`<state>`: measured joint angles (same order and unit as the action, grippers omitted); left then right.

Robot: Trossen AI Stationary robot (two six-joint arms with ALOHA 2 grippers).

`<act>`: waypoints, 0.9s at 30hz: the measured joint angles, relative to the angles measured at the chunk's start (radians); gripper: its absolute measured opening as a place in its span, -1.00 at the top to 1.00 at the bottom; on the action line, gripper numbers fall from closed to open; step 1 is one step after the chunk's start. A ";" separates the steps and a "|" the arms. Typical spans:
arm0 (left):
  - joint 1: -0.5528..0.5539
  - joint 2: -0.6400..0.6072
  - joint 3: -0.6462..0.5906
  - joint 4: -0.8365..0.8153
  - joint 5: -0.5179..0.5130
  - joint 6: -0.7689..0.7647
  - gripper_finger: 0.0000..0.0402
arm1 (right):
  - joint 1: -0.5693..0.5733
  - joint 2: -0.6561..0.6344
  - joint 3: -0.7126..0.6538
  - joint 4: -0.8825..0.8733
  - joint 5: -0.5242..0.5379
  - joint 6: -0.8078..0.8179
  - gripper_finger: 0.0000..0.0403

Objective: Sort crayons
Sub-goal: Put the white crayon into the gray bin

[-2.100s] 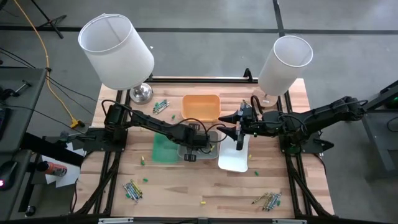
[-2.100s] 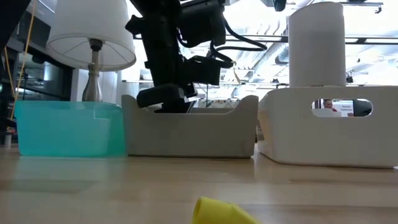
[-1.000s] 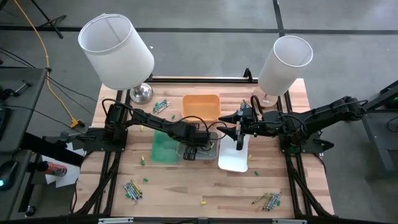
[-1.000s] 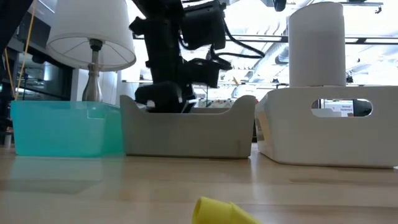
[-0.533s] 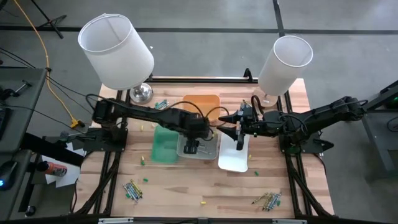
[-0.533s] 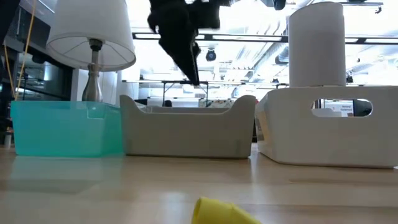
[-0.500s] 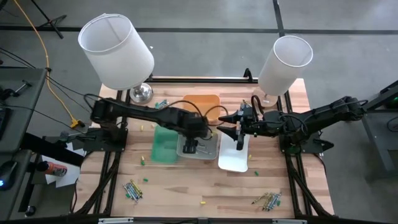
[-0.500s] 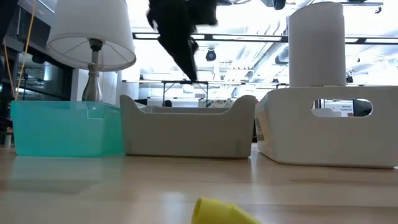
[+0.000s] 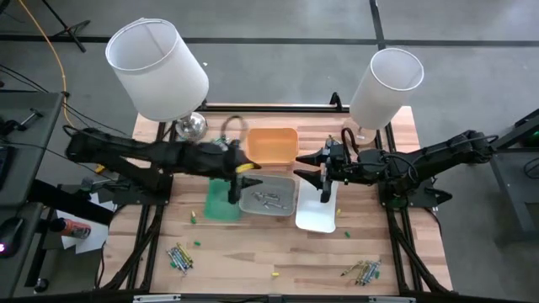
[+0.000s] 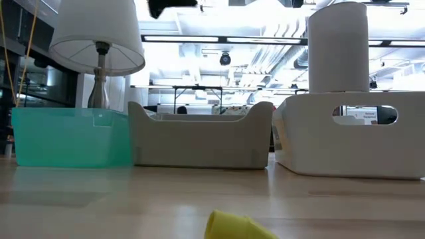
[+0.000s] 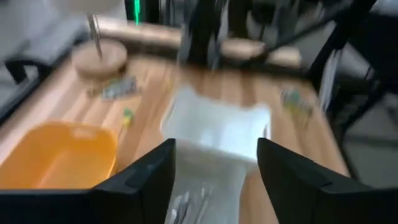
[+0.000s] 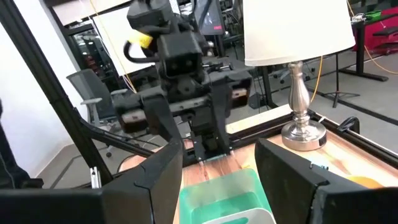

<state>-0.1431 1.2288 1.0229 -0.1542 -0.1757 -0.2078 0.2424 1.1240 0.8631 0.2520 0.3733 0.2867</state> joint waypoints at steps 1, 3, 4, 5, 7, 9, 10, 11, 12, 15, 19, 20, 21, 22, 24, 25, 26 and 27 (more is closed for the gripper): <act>-0.009 -0.023 -0.048 0.098 -0.016 0.000 0.07 | 0.000 0.000 0.000 0.000 -0.001 0.000 0.02; -0.022 -0.055 -0.131 0.239 -0.056 -0.003 0.23 | 0.000 0.000 0.000 0.005 0.000 0.000 0.02; -0.024 -0.062 -0.158 0.307 -0.073 -0.011 0.33 | 0.000 0.000 0.000 0.004 -0.001 0.000 0.02; -0.024 -0.070 -0.181 0.348 -0.091 -0.020 0.45 | 0.000 0.000 0.000 0.004 -0.001 0.000 0.02; -0.022 -0.078 -0.201 0.364 -0.100 -0.035 0.74 | 0.000 0.000 0.000 0.011 -0.003 0.000 0.02; -0.021 -0.074 -0.205 0.373 -0.101 -0.051 0.93 | 0.000 0.000 0.000 0.011 -0.003 0.000 0.02; -0.021 -0.074 -0.207 0.370 -0.101 -0.055 0.94 | 0.000 0.000 0.000 0.014 -0.003 0.000 0.02; -0.021 -0.072 -0.207 0.376 -0.101 -0.056 0.94 | 0.000 0.000 0.000 0.015 -0.003 0.000 0.02; -0.021 -0.071 -0.206 0.382 -0.100 -0.053 0.96 | 0.000 0.000 0.000 0.016 -0.002 0.000 0.02; -0.021 -0.072 -0.205 0.386 -0.100 -0.052 0.99 | 0.000 0.000 0.000 0.020 -0.002 0.000 0.02; -0.021 -0.071 -0.205 0.390 -0.100 -0.027 1.00 | 0.000 0.000 0.000 0.023 -0.002 0.000 0.02; -0.021 -0.071 -0.205 0.389 -0.100 -0.026 1.00 | 0.000 0.000 0.000 0.023 -0.002 0.000 0.02; -0.021 -0.071 -0.205 0.389 -0.100 -0.026 1.00 | 0.000 0.000 0.000 0.023 -0.002 0.000 0.02; -0.021 -0.071 -0.205 0.388 -0.099 -0.026 1.00 | 0.000 0.000 0.000 0.023 -0.002 0.000 0.02; -0.021 -0.071 -0.205 0.387 -0.099 -0.022 1.00 | 0.000 0.000 0.000 0.023 -0.002 0.000 0.02; -0.021 -0.071 -0.205 0.387 -0.099 -0.016 1.00 | 0.000 0.000 0.000 0.023 -0.002 0.000 0.02; -0.021 -0.071 -0.205 0.387 -0.098 -0.010 1.00 | 0.000 0.000 0.000 0.023 -0.002 0.000 0.02; -0.021 -0.071 -0.205 0.388 -0.098 -0.001 1.00 | 0.000 0.000 0.000 0.023 -0.002 0.000 0.02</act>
<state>-0.1640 1.1576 0.8177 0.2338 -0.2737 -0.2090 0.2424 1.1240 0.8627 0.2745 0.3710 0.2867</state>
